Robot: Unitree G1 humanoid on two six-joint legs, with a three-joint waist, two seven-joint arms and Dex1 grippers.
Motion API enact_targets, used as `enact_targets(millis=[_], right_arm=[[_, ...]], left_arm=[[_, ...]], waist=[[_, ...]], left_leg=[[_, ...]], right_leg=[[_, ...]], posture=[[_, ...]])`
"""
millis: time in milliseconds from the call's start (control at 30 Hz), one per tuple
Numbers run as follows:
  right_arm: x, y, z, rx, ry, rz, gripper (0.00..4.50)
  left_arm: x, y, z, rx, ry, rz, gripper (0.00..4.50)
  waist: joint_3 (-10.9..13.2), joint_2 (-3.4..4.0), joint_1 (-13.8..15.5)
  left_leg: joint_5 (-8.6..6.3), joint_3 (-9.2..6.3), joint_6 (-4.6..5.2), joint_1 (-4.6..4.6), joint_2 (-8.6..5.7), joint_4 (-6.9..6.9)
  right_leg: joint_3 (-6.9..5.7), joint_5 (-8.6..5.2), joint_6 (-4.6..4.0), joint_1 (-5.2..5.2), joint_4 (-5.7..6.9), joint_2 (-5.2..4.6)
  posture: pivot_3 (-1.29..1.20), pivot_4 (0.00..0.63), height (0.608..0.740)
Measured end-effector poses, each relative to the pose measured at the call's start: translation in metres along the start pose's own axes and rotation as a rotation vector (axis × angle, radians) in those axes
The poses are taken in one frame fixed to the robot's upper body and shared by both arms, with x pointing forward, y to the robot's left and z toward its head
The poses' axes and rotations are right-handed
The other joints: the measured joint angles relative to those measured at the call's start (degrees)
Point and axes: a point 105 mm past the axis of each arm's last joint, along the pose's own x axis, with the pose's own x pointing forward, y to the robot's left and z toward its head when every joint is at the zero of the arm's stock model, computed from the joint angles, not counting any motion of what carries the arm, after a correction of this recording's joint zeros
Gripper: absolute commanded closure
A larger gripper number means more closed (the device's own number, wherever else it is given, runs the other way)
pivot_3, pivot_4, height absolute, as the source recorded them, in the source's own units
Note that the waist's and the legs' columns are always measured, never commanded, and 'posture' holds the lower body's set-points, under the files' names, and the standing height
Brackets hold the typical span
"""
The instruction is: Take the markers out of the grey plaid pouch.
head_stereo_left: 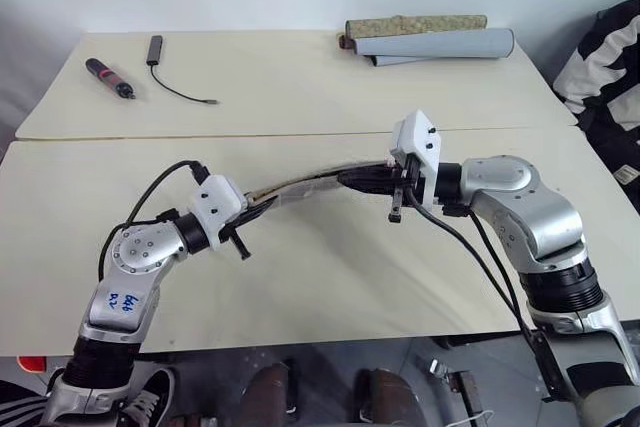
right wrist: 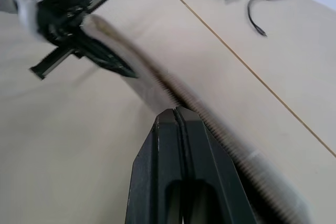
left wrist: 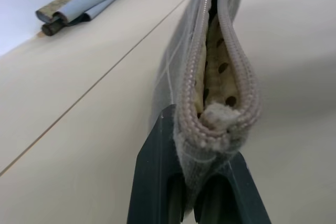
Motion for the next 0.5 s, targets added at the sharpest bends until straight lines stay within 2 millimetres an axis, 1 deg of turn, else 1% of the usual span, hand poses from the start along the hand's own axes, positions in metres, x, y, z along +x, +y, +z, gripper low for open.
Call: enact_targets(millis=[100,200,267,400,500], right_arm=[[-0.002,-0.004,-0.007,-0.012,0.024,-0.025,4.48],[-0.002,0.0,-0.021,-0.007,0.071,-0.015,4.48],[-0.001,0.002,-0.025,0.009,0.076,-0.012,4.48],[0.0,0.002,-0.024,0.016,0.066,-0.01,4.48],[0.003,0.007,-0.011,0.066,-0.028,0.01,4.48]], left_arm=[[0.001,-0.004,-0.003,0.006,0.011,-0.016,4.5],[0.0,-0.005,-0.004,0.007,0.016,-0.017,4.5],[0.0,-0.007,-0.006,0.006,0.02,-0.021,4.5],[0.001,-0.008,-0.006,0.0,0.018,-0.022,4.5],[0.002,-0.008,-0.006,0.004,0.019,-0.023,4.5]], waist=[[0.0,0.0,0.0],[0.0,0.0,0.0],[0.0,0.0,0.0],[0.0,0.0,0.0],[0.0,0.0,0.0]], left_leg=[[0.0,0.0,0.0,0.0,0.0,0.0],[0.0,0.0,0.0,0.0,0.0,0.0],[0.0,0.0,0.0,0.0,0.0,0.01],[0.0,-0.01,0.0,0.0,0.0,0.01],[0.0,-0.02,0.0,0.0,0.01,0.0]], right_leg=[[0.0,0.0,0.0,0.0,0.0,0.0],[0.0,0.0,0.0,0.0,0.0,-0.01],[0.0,0.0,0.0,0.01,0.0,-0.01],[0.0,0.0,0.0,0.01,0.0,-0.01],[0.0,0.0,0.0,0.01,0.0,-0.01]], posture=[[0.0,0.15,0.74],[0.0,0.15,0.74],[0.0,0.15,0.74],[0.0,0.15,0.74],[0.0,0.15,0.74]])
